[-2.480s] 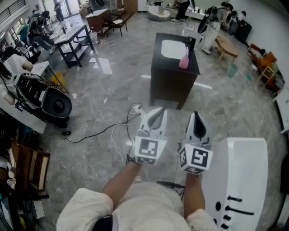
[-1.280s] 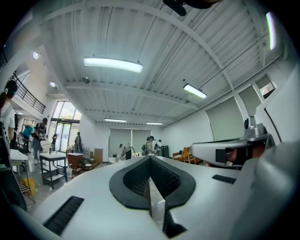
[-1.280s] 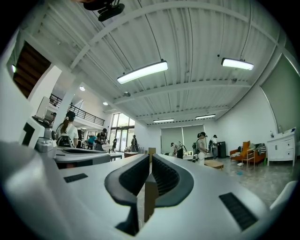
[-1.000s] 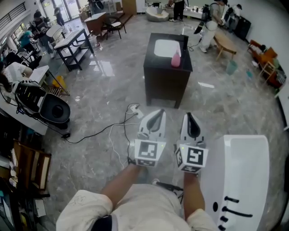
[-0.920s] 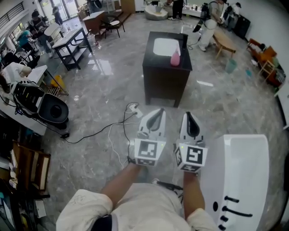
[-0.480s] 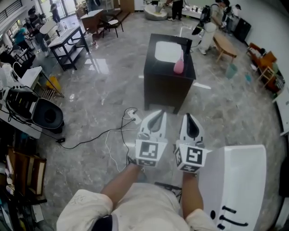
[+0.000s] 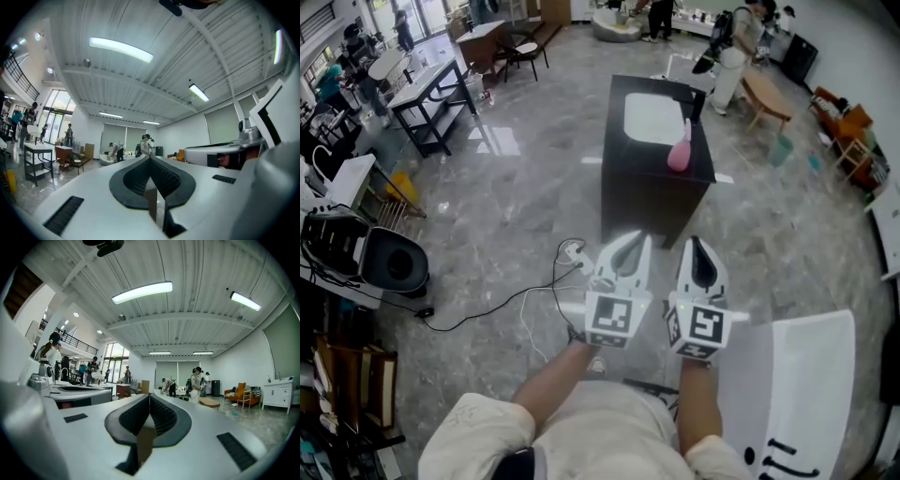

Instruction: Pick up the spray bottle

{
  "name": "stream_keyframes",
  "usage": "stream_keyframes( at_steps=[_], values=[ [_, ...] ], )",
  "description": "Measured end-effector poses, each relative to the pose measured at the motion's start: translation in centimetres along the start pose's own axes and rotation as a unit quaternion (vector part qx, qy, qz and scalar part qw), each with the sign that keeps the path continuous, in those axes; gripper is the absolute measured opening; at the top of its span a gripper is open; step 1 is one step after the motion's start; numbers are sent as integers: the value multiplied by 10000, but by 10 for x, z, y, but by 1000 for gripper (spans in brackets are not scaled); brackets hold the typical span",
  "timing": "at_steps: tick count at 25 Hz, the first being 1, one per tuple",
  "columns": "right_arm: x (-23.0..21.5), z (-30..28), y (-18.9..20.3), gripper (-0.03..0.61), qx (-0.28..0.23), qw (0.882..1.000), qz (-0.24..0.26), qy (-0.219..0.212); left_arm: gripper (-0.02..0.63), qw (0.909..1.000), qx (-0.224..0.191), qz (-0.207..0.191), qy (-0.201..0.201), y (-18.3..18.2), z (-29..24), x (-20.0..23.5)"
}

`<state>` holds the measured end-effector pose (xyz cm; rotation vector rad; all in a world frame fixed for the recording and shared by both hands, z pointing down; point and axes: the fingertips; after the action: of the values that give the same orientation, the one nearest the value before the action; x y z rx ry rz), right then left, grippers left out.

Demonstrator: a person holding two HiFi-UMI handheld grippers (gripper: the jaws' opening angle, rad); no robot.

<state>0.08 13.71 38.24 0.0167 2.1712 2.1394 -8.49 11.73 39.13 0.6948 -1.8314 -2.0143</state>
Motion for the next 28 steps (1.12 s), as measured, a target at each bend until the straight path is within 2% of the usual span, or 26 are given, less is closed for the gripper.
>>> stream_keyframes(
  at_steps=[6, 13, 20, 28],
  values=[
    [7, -38, 7, 6, 32, 9999, 66, 85, 2, 9999, -6, 66, 128, 13, -30, 27],
    [-14, -71, 9, 6, 117, 9998, 45, 165, 2, 9998, -7, 30, 212, 18, -69, 32],
    [-48, -120, -4, 6, 22, 10000, 28, 27, 2, 9999, 56, 48, 82, 21, -130, 35],
    [-114, -168, -17, 6, 29, 9999, -18, -113, 2, 10000, 35, 69, -4, 8, -210, 13]
  ],
)
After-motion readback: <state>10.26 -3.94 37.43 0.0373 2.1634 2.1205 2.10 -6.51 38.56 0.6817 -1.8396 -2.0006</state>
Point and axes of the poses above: the fingertips, and each gripper's own axes: z backward along the fingers, x to its left, y out of its underside, and after that the axes turned 8 degrees about -z, right-handed
